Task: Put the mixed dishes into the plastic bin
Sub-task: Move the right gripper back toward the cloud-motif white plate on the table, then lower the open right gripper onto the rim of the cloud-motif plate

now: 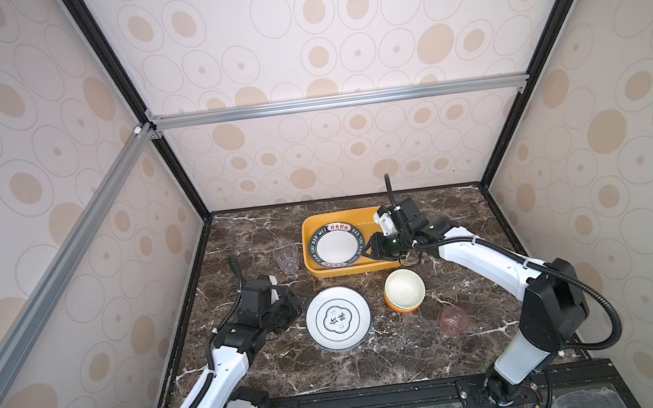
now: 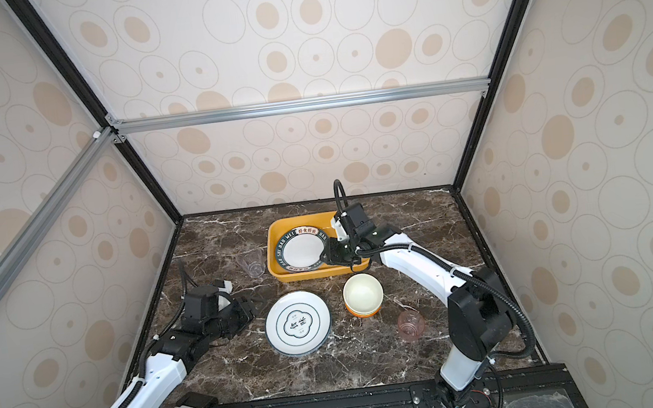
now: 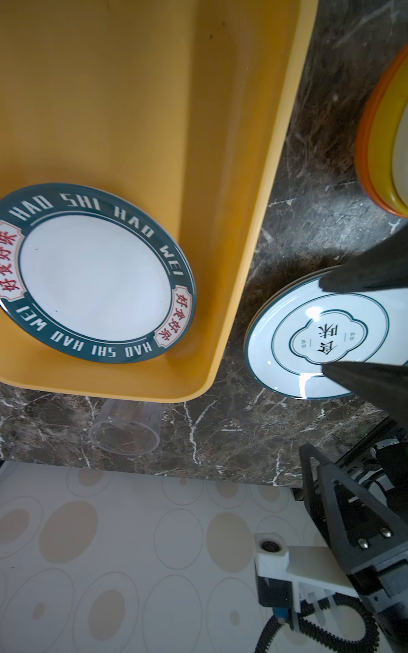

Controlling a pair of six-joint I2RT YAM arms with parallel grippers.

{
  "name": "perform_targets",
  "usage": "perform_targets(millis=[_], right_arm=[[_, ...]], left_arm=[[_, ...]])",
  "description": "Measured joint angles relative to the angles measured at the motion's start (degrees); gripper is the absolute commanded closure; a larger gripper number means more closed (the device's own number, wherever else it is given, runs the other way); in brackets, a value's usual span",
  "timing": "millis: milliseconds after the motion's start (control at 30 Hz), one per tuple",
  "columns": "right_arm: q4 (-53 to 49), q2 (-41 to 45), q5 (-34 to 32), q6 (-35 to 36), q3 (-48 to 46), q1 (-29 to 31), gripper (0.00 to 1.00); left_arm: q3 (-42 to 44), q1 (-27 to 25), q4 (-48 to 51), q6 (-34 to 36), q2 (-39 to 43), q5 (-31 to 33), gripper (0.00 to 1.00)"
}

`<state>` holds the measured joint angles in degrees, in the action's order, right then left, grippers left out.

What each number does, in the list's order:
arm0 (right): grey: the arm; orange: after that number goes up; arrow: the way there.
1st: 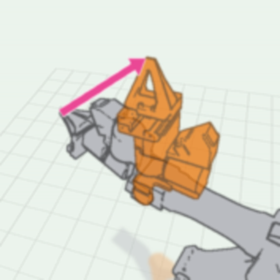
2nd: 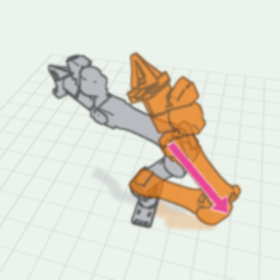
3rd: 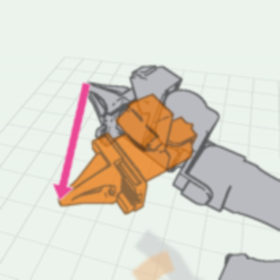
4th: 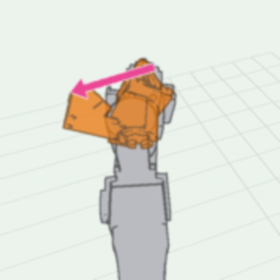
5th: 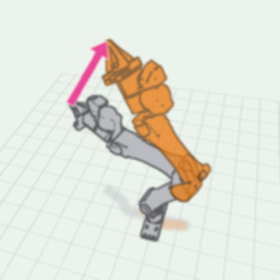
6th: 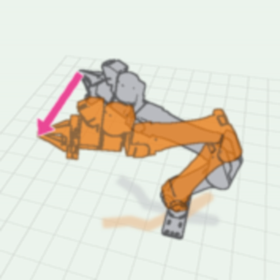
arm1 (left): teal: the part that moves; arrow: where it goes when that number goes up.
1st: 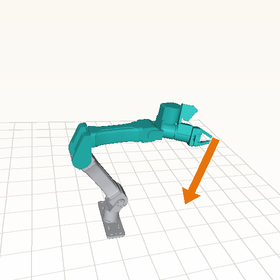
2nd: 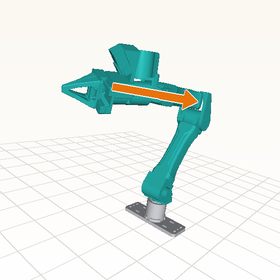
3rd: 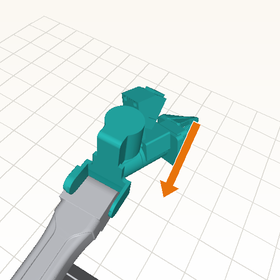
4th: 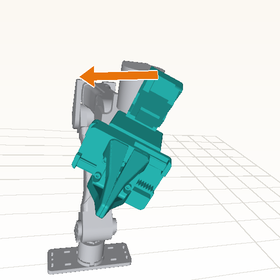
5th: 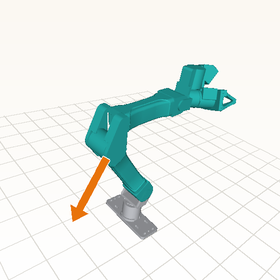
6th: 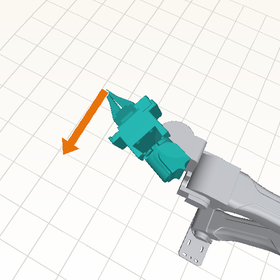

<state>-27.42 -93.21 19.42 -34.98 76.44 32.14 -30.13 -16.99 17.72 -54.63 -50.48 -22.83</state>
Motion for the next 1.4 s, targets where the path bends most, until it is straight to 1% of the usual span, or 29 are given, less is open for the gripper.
perform_targets(millis=[267,467,667,1000,1400], right_arm=[[-1.1,1.5,-1.4,0.7,-3.3,5.6,0.54],[-2.1,0.6,-3.2,-0.5,-3.9,8.7,0.52],[-3.1,-3.4,-5.6,-1.9,-3.7,11.3,0.50],[-6.1,-7.8,-10.3,-2.8,-1.7,13.2,0.49],[-6.4,-12.0,-13.5,-3.8,0.0,14.5,0.49]], left_arm=[[1.5,0.0,0.2,0.1,0.0,0.3,0.42],[3.4,0.0,0.2,0.1,0.0,0.3,0.42],[5.6,-0.2,-0.2,0.0,0.1,0.3,0.42],[8.1,-0.4,-1.0,-1.0,1.1,0.3,0.44],[8.8,-0.7,-2.7,-1.1,-1.2,0.2,0.46]])
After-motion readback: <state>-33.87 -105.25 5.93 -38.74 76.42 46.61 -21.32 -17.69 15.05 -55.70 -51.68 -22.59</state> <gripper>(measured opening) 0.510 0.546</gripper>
